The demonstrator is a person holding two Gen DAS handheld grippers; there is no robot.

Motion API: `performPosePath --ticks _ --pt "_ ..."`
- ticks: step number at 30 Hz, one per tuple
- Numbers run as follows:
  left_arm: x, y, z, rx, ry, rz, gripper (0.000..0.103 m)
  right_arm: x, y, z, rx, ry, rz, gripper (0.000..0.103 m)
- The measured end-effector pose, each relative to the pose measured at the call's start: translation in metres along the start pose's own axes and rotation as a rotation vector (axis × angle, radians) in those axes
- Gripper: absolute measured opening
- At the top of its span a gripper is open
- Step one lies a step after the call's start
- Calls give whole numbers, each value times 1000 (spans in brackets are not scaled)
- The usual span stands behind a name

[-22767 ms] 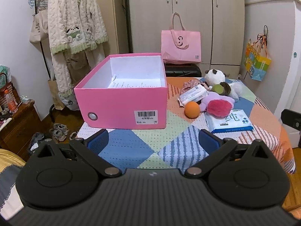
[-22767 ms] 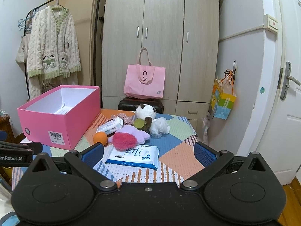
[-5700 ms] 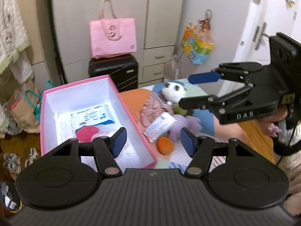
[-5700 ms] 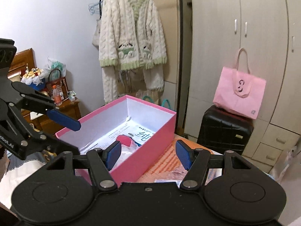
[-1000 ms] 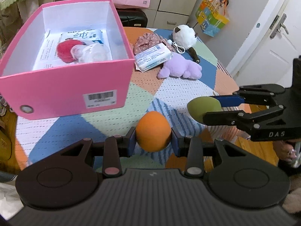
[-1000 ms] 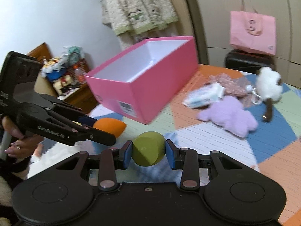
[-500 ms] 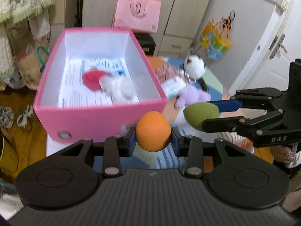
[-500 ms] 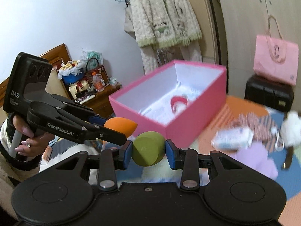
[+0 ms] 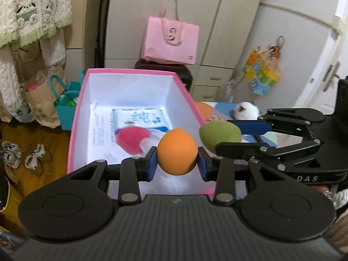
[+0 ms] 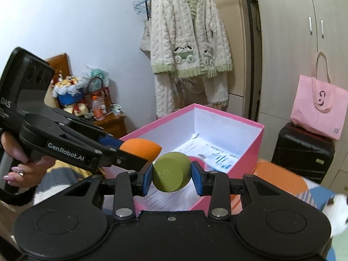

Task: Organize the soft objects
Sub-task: 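Carry the orange sponge and olive-green ball together over the pink shoebox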

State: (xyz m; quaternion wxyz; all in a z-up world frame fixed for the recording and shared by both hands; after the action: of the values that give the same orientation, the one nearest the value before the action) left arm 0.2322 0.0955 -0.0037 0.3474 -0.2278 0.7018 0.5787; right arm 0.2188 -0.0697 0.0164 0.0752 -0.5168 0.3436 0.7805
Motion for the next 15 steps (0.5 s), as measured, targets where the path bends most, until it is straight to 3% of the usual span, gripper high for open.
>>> performPosePath --ticks 3,8,15 --pt "-11 -23 8 -34 -11 23 38 -9 -18 -15 24 -1 25 43" --pt "-28 -64 21 -179 -72 73 38 -19 -55 -40 92 36 114 43" --pt "-37 -98 28 -224 -153 155 38 -21 -92 -57 101 79 247 43"
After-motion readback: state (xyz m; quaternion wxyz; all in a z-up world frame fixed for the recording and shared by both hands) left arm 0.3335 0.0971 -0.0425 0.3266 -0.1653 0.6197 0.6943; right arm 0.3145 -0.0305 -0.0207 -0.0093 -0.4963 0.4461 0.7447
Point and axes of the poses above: each gripper's, at about its wrist camera, not at the fingertips, and y roughly against the way its jaws point, z to its left, x to its underside, the point moved 3 cm from there along -y, roughly the way its jaws point, and after that the axes turned 13 degrees about -x, right-handed, at the moved point
